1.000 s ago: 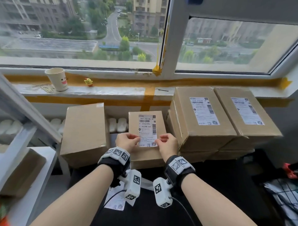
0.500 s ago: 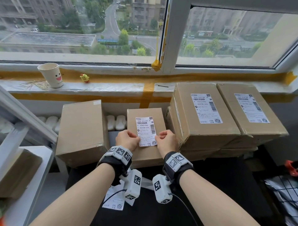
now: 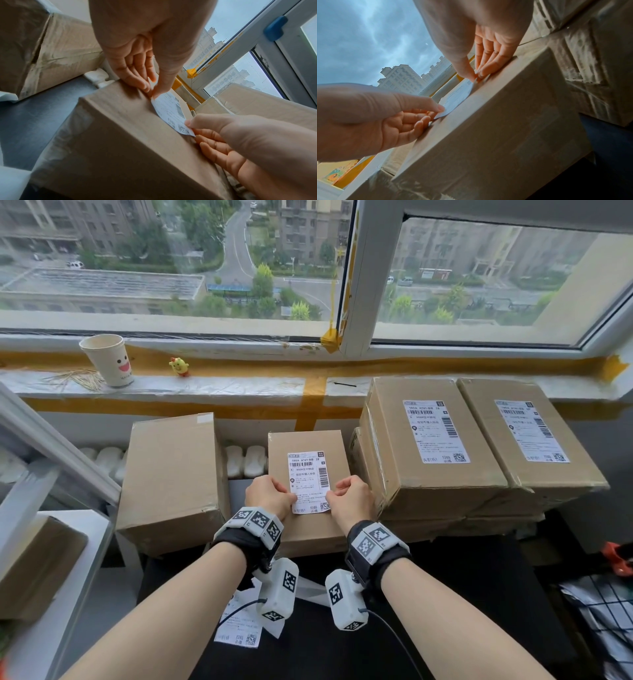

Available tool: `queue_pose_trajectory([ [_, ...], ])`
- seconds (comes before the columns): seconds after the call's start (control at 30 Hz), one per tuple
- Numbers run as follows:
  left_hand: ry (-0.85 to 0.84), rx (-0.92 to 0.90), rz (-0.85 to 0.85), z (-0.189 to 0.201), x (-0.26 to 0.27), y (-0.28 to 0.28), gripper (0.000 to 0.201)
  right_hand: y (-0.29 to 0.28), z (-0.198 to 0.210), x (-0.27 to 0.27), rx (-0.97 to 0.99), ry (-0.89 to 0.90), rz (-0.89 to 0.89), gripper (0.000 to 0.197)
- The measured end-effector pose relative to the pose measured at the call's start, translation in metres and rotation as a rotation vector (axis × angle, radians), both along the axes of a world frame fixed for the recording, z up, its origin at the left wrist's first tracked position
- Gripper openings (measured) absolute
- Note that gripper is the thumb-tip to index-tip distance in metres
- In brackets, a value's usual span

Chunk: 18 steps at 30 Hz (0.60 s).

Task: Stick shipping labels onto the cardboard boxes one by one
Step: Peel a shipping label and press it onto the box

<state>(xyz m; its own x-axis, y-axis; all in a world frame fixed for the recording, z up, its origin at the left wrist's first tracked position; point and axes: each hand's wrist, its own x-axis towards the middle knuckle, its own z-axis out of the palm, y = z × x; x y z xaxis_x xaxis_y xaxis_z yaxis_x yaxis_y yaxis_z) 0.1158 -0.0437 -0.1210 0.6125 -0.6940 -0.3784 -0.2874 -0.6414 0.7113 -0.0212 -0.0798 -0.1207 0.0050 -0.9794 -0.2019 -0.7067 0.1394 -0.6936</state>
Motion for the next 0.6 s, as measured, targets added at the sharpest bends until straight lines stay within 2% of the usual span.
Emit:
queue_pose_trajectory([
  [0.2,-0.062,0.027,-0.048,0.000,0.001,-0.002,0.015,0.000,0.001,0.000,-0.006,0.050,0.068,0.019],
  [0.33,-0.122,0.025,-0.096,-0.001,0.007,0.001,0.014,0.000,0.000,0.001,-0.120,0.104,0.133,0.022],
  [0.43,-0.113,0.003,-0.128,-0.007,0.016,0.004,0.023,-0.004,-0.004,0.009,-0.188,0.155,0.376,0.033],
  [0.5,-0.083,-0.016,-0.172,-0.010,0.022,0.005,0.025,-0.007,-0.007,0.019,-0.158,0.267,0.552,0.041],
  [0.6,-0.044,-0.055,-0.231,-0.015,0.028,0.006,0.031,-0.010,-0.009,0.032,-0.090,0.386,0.687,0.049],
])
